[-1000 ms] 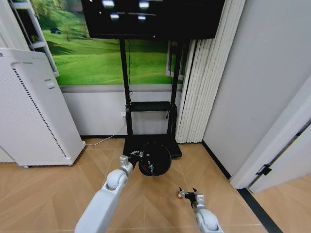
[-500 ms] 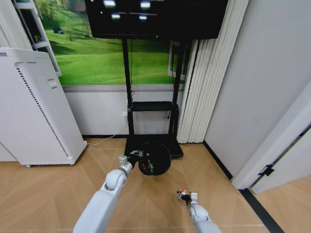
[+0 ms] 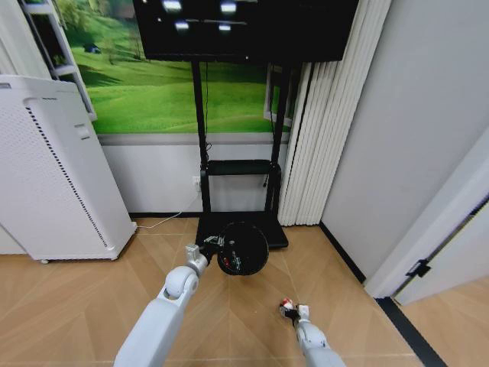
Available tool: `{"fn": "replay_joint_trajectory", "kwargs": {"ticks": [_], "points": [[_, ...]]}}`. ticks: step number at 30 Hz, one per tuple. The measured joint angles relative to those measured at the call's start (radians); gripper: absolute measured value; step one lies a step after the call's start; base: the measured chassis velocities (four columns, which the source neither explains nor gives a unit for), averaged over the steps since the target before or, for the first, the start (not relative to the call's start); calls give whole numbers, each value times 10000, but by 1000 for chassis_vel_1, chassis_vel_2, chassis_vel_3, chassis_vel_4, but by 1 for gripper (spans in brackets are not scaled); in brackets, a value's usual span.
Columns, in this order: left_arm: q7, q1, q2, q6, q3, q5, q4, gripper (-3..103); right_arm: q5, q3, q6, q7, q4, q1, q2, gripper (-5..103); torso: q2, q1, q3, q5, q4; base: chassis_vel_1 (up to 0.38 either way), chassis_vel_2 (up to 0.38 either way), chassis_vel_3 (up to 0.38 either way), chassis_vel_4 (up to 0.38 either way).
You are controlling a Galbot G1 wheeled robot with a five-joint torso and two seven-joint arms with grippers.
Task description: Pick up the trash bin and place the garbage on the floor into it.
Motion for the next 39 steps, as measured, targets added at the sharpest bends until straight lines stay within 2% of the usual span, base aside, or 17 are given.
{"fn": "replay_joint_trajectory", "kwargs": {"ticks": [1,3,4,6,9,11,15,17,18,23,24,26,28,30,32,34,39], "points": [[0,0,0,0,0,0,0,7,0,0,0,0,0,0,0,68,0,0,0,0,0,0,0,0,0],[8,-43,-1,-1,17,0,41,7,30,25,97,48,70,-79,-21,57,0,1,0,1,0,0,0,0,0],[8,-43,-1,-1,17,0,41,7,30,25,97,48,70,-79,-21,57,0,1,0,1,0,0,0,0,0],[8,-47,-43,-11,22,14,77,7,147,75,199,114,393,-303,-101,46,0,1,0,0,-1,0,0,0,0],[0,-27,-61,-20,18,49,99,7,208,139,222,120,719,-486,-144,41,0,0,0,3,-1,0,0,0,0],[-8,69,-72,-108,-135,128,239,7,556,579,222,181,2250,-1172,-299,30,-1,0,-1,-1,-2,0,0,0,0],[-32,139,-69,-143,-314,117,352,7,744,1095,193,209,3450,-1566,-365,27,0,0,0,4,-1,0,0,0,0],[-44,233,-75,-230,-471,75,629,7,1226,1928,-52,276,5113,-1929,-451,27,-1,0,-1,1,-3,0,0,0,0],[-44,233,-75,-230,-471,75,629,7,1226,1928,-52,276,5113,-1929,-451,27,-1,0,-1,1,-3,0,0,0,0],[-1,253,-318,-302,-382,65,1068,7,1993,2644,-647,566,7989,-2208,-496,27,0,0,0,3,-2,0,0,0,0],[9,233,-433,-303,-214,109,1182,7,2188,2571,-932,653,9086,-2400,-507,27,0,0,-1,-1,1,0,0,0,0],[9,193,-552,-304,-22,150,1225,7,2323,2365,-1202,685,9836,-2565,-506,27,0,0,-1,-10,0,0,0,0,0],[-4,97,-723,-303,243,216,1269,7,2486,1893,-1575,628,10686,-2756,-472,27,0,0,-1,5,-2,0,0,0,0],[-13,41,-820,-298,366,255,1279,7,2550,1642,-1760,541,10916,-2790,-449,27,1,-1,-1,-7,-4,0,0,0,0],[-30,-31,-957,-285,523,308,1291,7,2585,1130,-1972,530,10949,-2777,-424,27,0,0,-1,3,-4,0,0,0,0],[-71,-102,-1165,-254,685,379,1322,7,2320,405,-2064,563,10652,-2653,-399,27,0,0,0,-2,-1,0,0,0,0],[-119,-160,-1405,-242,773,502,1360,7,1737,-419,-2286,563,10314,-2481,-340,27,0,0,0,-2,1,0,0,0,0]]}}
